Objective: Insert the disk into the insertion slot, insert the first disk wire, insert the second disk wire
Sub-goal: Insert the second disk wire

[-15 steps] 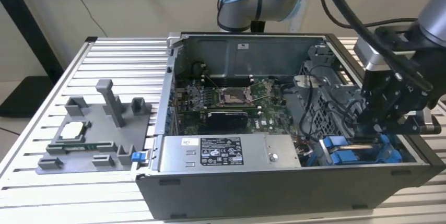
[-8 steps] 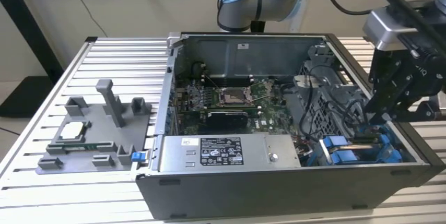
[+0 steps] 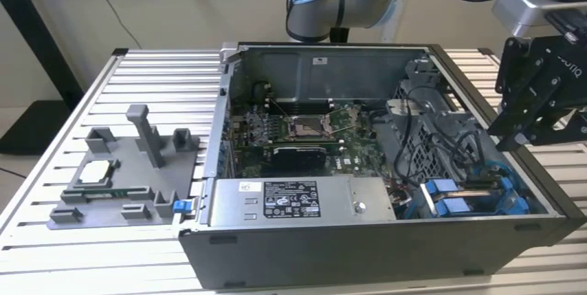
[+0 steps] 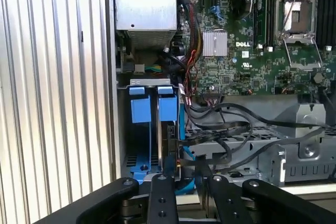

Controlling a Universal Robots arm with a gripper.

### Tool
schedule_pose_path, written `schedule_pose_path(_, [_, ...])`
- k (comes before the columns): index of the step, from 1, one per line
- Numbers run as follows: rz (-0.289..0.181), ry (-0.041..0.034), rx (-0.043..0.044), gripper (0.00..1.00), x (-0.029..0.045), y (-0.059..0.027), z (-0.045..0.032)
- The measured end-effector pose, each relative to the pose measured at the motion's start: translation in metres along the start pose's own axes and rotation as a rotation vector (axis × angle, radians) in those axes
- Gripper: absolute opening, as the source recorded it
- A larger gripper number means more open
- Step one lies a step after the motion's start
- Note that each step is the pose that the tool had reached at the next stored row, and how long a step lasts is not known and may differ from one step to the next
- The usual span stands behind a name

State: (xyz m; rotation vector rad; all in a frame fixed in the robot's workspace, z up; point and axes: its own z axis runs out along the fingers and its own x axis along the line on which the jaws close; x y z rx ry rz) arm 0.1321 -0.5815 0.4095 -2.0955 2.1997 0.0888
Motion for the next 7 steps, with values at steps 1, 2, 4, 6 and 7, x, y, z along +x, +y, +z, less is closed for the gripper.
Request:
schedule_pose_path(1, [0.000,-0.0001,0.0000,1.00,0.0000,0.0000,0.0000])
schedule_pose_path(2, [0.000,-0.0001,0.0000,1.00,0.0000,0.0000,0.0000])
schedule_pose_path(4, [0.000,0.0001,0.0000,1.00,-0.0001,0.0000,-0.0005])
schedule_pose_path(6, [0.000,0.0001,0.0000,1.00,-0.0001,0.0000,-0.0009])
schedule_pose_path(7, [0.000,0.0001,0.0000,1.00,-0.0001,0.0000,-0.0009])
